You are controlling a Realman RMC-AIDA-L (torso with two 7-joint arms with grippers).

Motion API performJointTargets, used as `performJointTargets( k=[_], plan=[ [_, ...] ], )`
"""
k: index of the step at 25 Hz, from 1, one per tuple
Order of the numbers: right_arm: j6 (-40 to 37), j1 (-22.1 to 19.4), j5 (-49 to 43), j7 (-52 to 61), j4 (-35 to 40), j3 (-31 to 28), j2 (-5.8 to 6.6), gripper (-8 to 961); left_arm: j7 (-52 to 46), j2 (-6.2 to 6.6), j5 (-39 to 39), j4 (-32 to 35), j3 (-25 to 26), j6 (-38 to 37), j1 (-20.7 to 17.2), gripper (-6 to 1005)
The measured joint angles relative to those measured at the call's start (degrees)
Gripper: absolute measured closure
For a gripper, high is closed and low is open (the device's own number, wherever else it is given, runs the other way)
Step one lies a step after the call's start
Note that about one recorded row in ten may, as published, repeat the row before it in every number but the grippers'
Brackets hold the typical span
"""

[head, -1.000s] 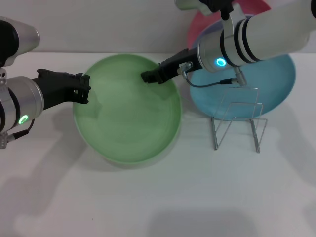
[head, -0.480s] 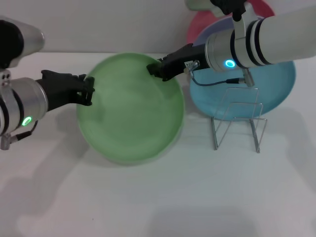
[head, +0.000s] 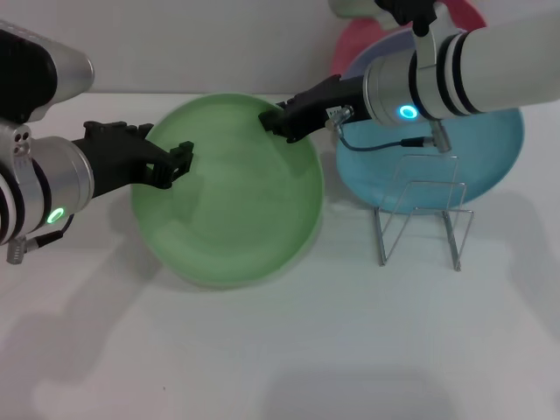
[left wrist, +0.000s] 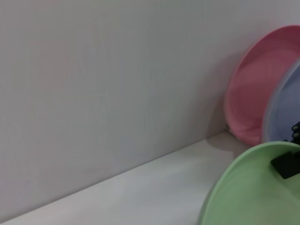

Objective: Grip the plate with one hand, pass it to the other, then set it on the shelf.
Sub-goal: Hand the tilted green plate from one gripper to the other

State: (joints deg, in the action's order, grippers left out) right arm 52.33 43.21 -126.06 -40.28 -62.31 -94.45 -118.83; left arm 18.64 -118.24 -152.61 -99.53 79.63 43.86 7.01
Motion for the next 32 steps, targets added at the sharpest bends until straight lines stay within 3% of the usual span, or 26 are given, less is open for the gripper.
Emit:
performJointTargets(
  k=[5, 25, 30, 32],
  plan=[
    [-0.14, -0.17, -0.28, 0.00, -0.18, -0.01, 0.00, 839, 0.00, 0.02, 0.01, -0.78, -0.04, 0.01, -0.35, 360],
    [-0.98, -3.61, -0.94, -3.89, -4.65, -0.65, 0.01, 906, 0.09, 0.15, -0.68, -6.29, -0.68, 1.49, -3.20, 325],
    [-1.65, -10.32, -0.46, -8.75, -14.37, -2.51, -0.04, 906, 0.17, 0.04, -4.51, -9.38, -0.77, -1.23, -6.59, 324],
    [-2.51, -16.09, 4.16, -13.66, -21.70, -3.00, -0.06, 906, 0.18, 0.06, -4.92, -10.32, -0.76, -3.95, -8.48, 324]
  ],
)
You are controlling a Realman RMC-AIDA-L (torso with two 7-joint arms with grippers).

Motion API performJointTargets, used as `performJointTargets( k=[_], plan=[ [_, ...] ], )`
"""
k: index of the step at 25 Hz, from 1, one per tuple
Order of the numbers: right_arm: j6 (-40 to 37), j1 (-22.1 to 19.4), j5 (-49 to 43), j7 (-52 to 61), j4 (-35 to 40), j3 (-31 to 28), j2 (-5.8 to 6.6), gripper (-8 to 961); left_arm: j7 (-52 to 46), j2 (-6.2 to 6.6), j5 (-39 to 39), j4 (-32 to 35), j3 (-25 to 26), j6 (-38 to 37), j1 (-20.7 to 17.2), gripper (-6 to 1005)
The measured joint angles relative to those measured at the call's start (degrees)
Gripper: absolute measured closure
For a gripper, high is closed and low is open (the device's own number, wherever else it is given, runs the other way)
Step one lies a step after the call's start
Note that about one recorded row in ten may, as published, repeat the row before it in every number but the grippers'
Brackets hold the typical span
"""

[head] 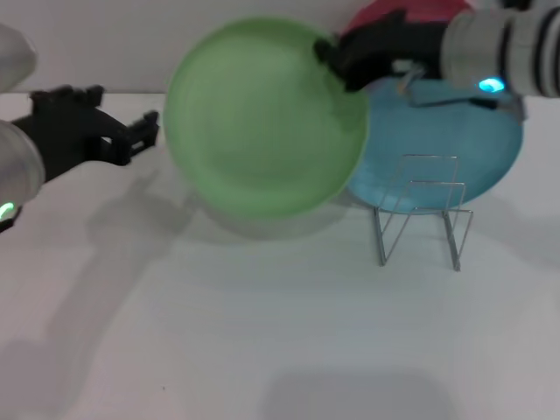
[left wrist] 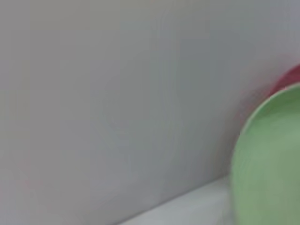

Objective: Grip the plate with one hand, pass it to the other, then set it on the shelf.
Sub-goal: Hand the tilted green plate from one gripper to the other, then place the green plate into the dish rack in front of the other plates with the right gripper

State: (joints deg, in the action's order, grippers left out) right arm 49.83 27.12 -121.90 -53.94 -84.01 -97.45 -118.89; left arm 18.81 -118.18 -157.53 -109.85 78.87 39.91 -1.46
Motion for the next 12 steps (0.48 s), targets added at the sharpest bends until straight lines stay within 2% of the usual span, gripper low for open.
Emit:
performJointTargets(
  k=[1, 3, 5, 6, 9, 10, 12],
  plan=[
    [0.00, 0.00, 0.00, 0.00, 0.00, 0.00, 0.00, 906, 0.00, 0.00, 0.00, 0.00, 0.00, 0.00, 0.00, 324],
    [-0.14, -3.56, 4.33, -4.77, -3.64, -0.12, -0.01, 906, 0.17, 0.07, -0.08, -0.17, 0.01, -3.55, -1.72, 325],
    [0.19, -8.98, 11.28, -11.91, -7.62, -0.12, -0.02, 905, 1.06, 0.04, -0.11, 0.20, -0.18, -7.90, -3.67, 325],
    [0.19, -8.98, 11.28, -11.91, -7.62, -0.12, -0.02, 905, 1.06, 0.04, -0.11, 0.20, -0.18, -7.90, -3.67, 325],
    [0.41, -14.27, 18.57, -22.00, -8.99, 0.22, -0.05, 905, 1.47, 0.07, 0.05, 0.89, -0.50, -10.04, -4.63, 325],
    [0.41, -17.51, 23.70, -29.46, -8.57, 0.49, -0.09, 905, 1.48, 0.08, 0.10, 1.57, -0.58, -10.48, -4.64, 325],
    [0.42, -18.98, 26.04, -32.97, -8.09, 0.58, -0.14, 905, 1.48, 0.07, 0.12, 1.90, -0.58, -10.73, -4.58, 325]
  ],
)
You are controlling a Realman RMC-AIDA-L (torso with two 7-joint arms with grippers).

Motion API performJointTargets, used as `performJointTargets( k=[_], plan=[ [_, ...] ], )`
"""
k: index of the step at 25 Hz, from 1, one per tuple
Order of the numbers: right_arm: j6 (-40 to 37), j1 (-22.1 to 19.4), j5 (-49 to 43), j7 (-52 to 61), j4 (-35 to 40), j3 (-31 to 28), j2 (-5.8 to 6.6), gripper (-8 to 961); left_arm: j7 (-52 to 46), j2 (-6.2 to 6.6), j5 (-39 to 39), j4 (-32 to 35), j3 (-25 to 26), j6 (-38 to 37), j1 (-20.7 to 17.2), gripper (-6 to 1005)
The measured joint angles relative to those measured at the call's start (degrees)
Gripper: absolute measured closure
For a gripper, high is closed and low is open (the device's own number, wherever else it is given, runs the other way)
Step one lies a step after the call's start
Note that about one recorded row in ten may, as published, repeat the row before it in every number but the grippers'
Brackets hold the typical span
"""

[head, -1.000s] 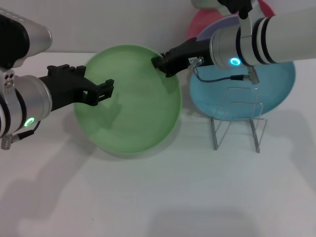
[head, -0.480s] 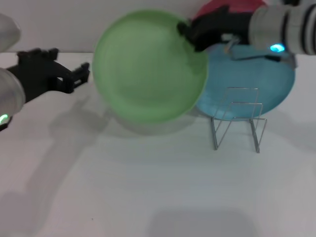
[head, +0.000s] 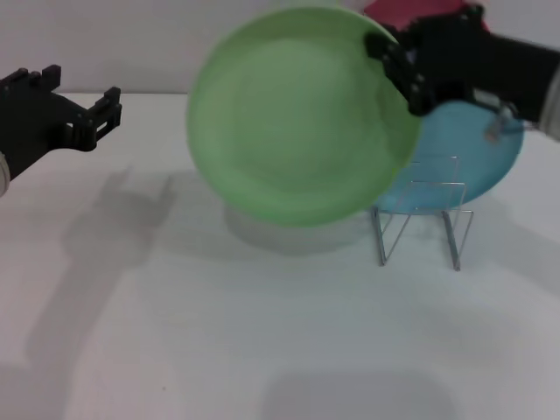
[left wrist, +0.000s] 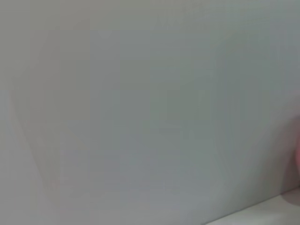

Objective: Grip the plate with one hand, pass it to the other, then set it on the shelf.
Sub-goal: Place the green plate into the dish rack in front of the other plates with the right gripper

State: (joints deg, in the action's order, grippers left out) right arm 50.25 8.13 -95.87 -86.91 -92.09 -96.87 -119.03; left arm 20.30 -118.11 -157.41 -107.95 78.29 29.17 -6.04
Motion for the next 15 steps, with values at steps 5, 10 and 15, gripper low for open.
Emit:
performJointTargets(
  k=[5, 10, 15],
  plan=[
    [0.32, -4.15, 9.92, -14.67, 4.42, -0.94, -0.15, 906, 0.01, -0.01, 0.07, 1.34, 0.01, -1.14, 0.53, 325],
    [4.35, -5.54, 19.20, -26.49, 9.36, -3.52, -0.16, 907, 0.00, -0.01, 0.16, 3.56, 0.07, -2.34, 1.69, 324],
    [10.50, -4.83, 23.90, -31.23, 13.96, -7.37, -0.12, 907, -0.08, -0.08, 0.23, 5.62, -0.34, -4.16, 2.53, 324]
  ],
)
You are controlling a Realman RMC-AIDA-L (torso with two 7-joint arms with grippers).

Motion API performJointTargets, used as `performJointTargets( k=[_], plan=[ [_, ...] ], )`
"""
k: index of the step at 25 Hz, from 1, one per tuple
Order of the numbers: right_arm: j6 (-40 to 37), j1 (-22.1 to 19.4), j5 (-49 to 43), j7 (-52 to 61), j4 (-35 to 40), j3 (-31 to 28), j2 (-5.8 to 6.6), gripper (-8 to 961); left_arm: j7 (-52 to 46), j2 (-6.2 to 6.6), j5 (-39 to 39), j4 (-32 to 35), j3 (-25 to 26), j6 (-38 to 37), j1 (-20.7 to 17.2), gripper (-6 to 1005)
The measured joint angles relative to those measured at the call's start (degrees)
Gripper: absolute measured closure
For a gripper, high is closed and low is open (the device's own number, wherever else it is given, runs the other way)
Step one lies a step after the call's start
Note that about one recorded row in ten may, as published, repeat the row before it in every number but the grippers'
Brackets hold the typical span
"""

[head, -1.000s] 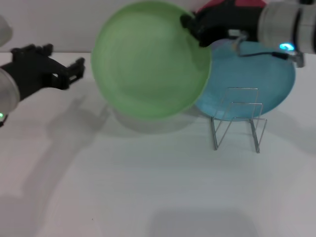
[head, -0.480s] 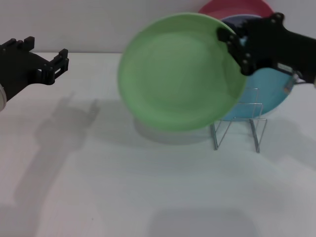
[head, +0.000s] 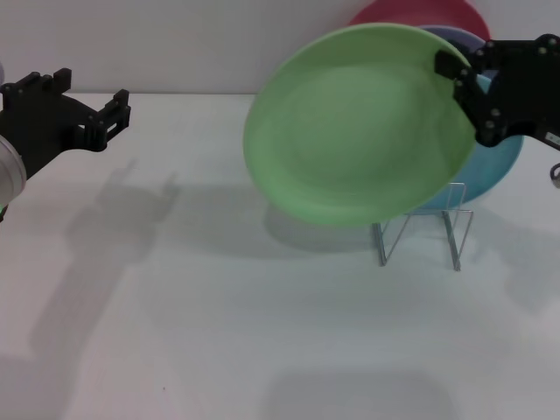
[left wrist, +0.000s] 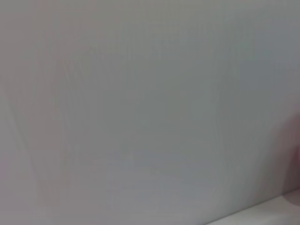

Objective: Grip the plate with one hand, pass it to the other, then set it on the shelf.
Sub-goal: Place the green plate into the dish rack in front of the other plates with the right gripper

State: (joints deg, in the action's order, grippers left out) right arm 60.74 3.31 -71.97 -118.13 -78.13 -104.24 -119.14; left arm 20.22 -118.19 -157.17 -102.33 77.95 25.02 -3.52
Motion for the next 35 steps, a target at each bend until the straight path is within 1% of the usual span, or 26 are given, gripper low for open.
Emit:
performJointTargets(
  k=[4, 9, 12, 13, 14, 16, 18, 20, 22, 23, 24, 27, 28, 29, 30, 32, 33, 34, 35],
  plan=[
    [5.26, 1.04, 0.87, -1.64, 3.71, -4.63, 0.01, 908, -0.16, -0.02, 0.10, 0.65, -0.16, -0.11, 0.33, 324],
    [9.95, 1.19, 1.13, -4.59, 5.86, -8.59, -0.07, 908, -0.12, -0.02, 0.12, 1.37, -0.15, -1.50, 0.31, 324],
    [12.58, 1.20, 2.13, -6.75, 7.38, -10.69, -0.15, 909, -0.03, -0.02, 0.12, 2.70, -0.21, -3.88, 0.24, 324],
    [14.27, 1.20, 2.56, -8.72, 8.47, -11.77, -0.16, 909, 0.07, -0.02, 0.12, 3.91, -0.59, -6.02, 0.15, 325],
    [14.27, 1.20, 2.56, -8.72, 8.47, -11.77, -0.16, 909, 0.07, -0.02, 0.12, 3.91, -0.59, -6.02, 0.15, 325],
    [15.87, 1.22, 2.60, -10.22, 9.41, -12.68, -0.16, 908, 0.04, -0.02, 0.11, 5.62, -1.26, -9.22, 0.03, 325],
    [17.11, 1.42, 2.68, -10.98, 10.60, -14.30, -0.11, 908, -0.32, -0.02, 0.11, 7.91, -2.12, -14.10, -0.30, 325],
    [17.13, 1.45, 2.68, -11.10, 10.85, -14.45, -0.11, 908, -0.59, -0.04, 0.13, 11.62, -3.64, -22.52, -0.75, 325],
    [17.18, 1.50, 2.70, -11.41, 11.28, -14.64, -0.15, 908, -0.62, -0.05, 0.15, 16.80, -5.51, -33.13, -1.11, 325],
    [17.20, 1.51, 2.70, -11.51, 11.50, -14.70, -0.15, 908, -0.68, -0.06, 0.20, 23.34, -7.18, -45.25, -1.03, 325],
    [17.20, 1.51, 2.70, -11.51, 11.50, -14.70, -0.15, 908, -0.68, -0.06, 0.20, 23.34, -7.18, -45.25, -1.03, 325],
    [17.27, 1.50, 2.91, -11.98, 11.56, -14.71, -0.15, 907, -2.31, -0.14, 0.20, 34.98, -8.60, -62.63, 0.74, 325],
    [17.36, 1.43, 3.24, -12.68, 11.62, -14.79, -0.15, 907, -6.04, -0.14, 0.21, 42.22, -8.74, -71.50, 2.44, 325],
    [17.36, 1.43, 3.24, -12.68, 11.62, -14.79, -0.15, 907, -6.04, -0.14, 0.21, 42.22, -8.74, -71.50, 2.44, 325],
    [17.48, 1.38, 3.33, -12.84, 11.64, -14.99, -0.14, 907, -7.92, -0.13, 0.19, 44.52, -8.65, -73.77, 3.03, 325],
    [17.90, 1.38, 3.38, -12.92, 11.67, -15.68, -0.13, 907, -12.97, -0.08, 0.03, 50.48, -8.25, -78.81, 4.69, 325],
    [18.49, 1.53, 3.42, -12.93, 11.73, -16.34, -0.05, 907, -15.62, -0.04, -0.08, 55.34, -8.12, -82.90, 6.14, 325],
    [18.49, 1.53, 3.42, -12.93, 11.73, -16.34, -0.05, 907, -15.62, -0.04, -0.08, 55.34, -8.12, -82.90, 6.14, 325],
    [18.77, 1.65, 3.43, -12.95, 11.78, -16.71, -0.01, 907, -16.23, -0.04, -0.12, 57.44, -8.10, -84.50, 6.75, 325]
  ],
)
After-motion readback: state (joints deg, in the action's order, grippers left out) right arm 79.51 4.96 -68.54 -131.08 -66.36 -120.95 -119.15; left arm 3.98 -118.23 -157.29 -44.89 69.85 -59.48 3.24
